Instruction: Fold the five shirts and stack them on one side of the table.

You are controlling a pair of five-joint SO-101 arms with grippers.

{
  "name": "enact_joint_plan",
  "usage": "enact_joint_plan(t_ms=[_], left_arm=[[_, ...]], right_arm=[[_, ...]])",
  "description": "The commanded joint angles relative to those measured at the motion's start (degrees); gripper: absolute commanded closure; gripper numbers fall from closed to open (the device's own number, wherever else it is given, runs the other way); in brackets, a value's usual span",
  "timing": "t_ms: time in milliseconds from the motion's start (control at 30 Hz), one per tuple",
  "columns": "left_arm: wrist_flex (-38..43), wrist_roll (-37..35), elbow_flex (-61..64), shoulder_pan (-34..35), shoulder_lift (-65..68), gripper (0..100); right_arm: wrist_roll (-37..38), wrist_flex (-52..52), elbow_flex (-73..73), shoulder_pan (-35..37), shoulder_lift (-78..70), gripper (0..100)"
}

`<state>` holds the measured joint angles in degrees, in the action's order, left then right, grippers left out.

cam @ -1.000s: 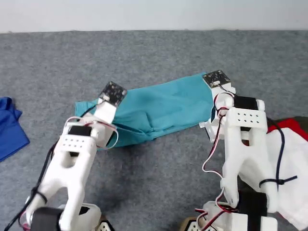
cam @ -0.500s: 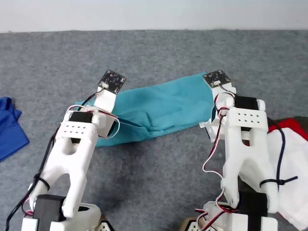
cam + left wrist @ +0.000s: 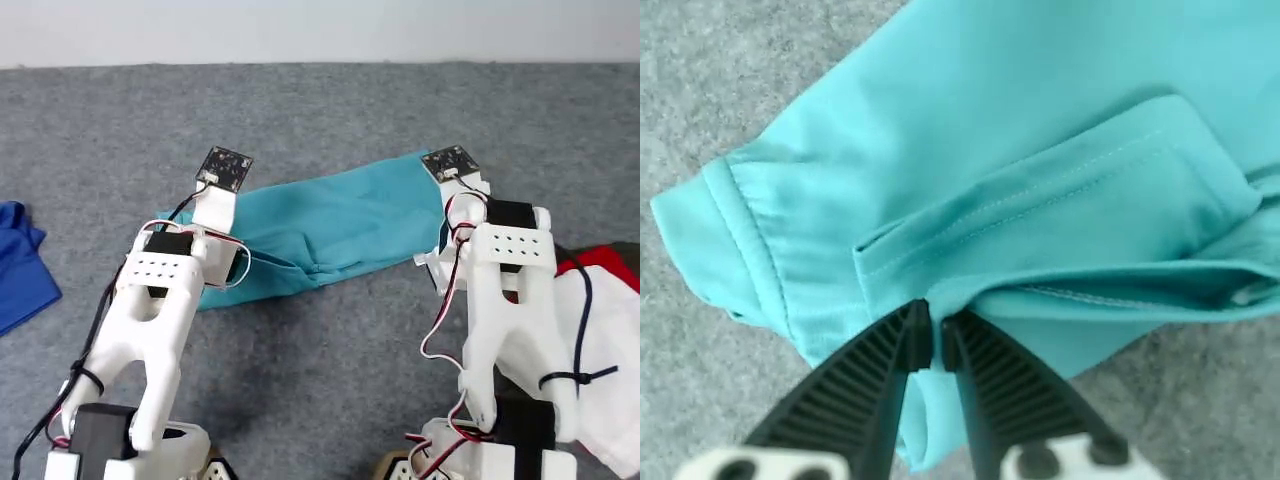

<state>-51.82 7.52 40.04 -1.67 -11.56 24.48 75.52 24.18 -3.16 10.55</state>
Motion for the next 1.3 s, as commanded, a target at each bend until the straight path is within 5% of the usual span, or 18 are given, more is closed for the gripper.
enact_joint_plan(t_ms=[0,500,767,1267], left_arm=[[3.3,-2.2,-2.2,2.1,-0.4,99],[5.0,-2.5,-1.8,2.5,-0.3,99],[5.0,-2.5,-2.2,2.5,-0.4,98],[14.3,-2.5,-2.4,6.5,-1.0,90]], right_arm=[[-0.6,-0.1,-0.1,1.3,2.2,86.6],[-0.4,0.0,0.0,9.2,2.2,86.6],[-0.4,-3.9,-0.2,26.7,0.2,86.2],[-0.5,-4.9,-0.2,28.8,-2.7,86.2]])
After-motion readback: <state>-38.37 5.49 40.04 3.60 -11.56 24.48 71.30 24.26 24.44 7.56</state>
